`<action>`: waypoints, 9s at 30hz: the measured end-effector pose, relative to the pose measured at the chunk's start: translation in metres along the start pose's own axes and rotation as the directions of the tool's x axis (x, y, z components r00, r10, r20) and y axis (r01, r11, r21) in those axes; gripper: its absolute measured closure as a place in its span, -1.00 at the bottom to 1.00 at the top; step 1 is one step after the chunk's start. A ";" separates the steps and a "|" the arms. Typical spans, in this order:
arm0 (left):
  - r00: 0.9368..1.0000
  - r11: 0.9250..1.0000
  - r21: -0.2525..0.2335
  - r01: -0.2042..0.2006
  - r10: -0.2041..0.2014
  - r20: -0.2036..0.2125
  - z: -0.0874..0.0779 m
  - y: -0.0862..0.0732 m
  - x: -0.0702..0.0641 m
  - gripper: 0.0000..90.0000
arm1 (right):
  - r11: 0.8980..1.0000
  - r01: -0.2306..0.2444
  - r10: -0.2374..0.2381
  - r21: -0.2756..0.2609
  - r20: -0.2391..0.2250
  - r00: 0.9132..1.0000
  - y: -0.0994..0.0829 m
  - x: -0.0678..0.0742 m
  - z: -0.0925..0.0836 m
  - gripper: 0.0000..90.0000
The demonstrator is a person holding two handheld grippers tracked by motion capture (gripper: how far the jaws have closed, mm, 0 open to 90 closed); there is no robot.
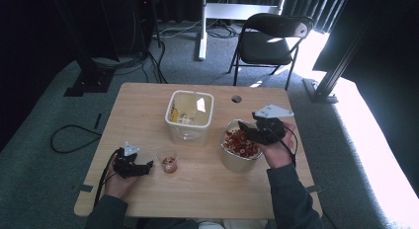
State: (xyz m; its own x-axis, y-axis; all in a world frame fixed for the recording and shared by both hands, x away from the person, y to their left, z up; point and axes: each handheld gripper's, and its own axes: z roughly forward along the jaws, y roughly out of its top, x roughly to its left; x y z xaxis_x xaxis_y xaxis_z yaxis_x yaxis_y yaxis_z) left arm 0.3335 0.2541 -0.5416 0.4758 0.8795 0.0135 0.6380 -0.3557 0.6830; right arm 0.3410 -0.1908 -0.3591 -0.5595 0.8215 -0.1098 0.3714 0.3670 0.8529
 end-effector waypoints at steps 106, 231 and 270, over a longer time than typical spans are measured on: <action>0.922 0.946 -0.242 -0.214 0.278 0.269 -0.018 0.021 -0.067 -0.16 | 0.996 0.083 -0.089 -0.031 -0.265 0.960 -0.126 0.134 0.114 -0.03; 0.967 0.978 -0.111 -0.178 0.195 0.165 -0.007 0.014 -0.038 -0.12 | 0.786 0.504 -0.611 0.359 0.326 0.721 -0.049 -0.034 -0.006 -0.01; 0.967 0.978 -0.112 -0.175 0.192 0.167 -0.006 0.015 -0.037 -0.12 | 0.429 0.685 -0.903 0.589 0.279 0.326 -0.037 -0.004 0.018 -0.01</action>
State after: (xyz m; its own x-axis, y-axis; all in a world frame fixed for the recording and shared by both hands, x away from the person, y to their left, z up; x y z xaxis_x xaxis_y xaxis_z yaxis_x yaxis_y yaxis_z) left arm 0.3213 0.2181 -0.5274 0.6838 0.7293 0.0220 0.4729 -0.4659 0.7479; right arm 0.3429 -0.2001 -0.3994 -0.3114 0.0579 -0.9485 0.2125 0.9771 -0.0101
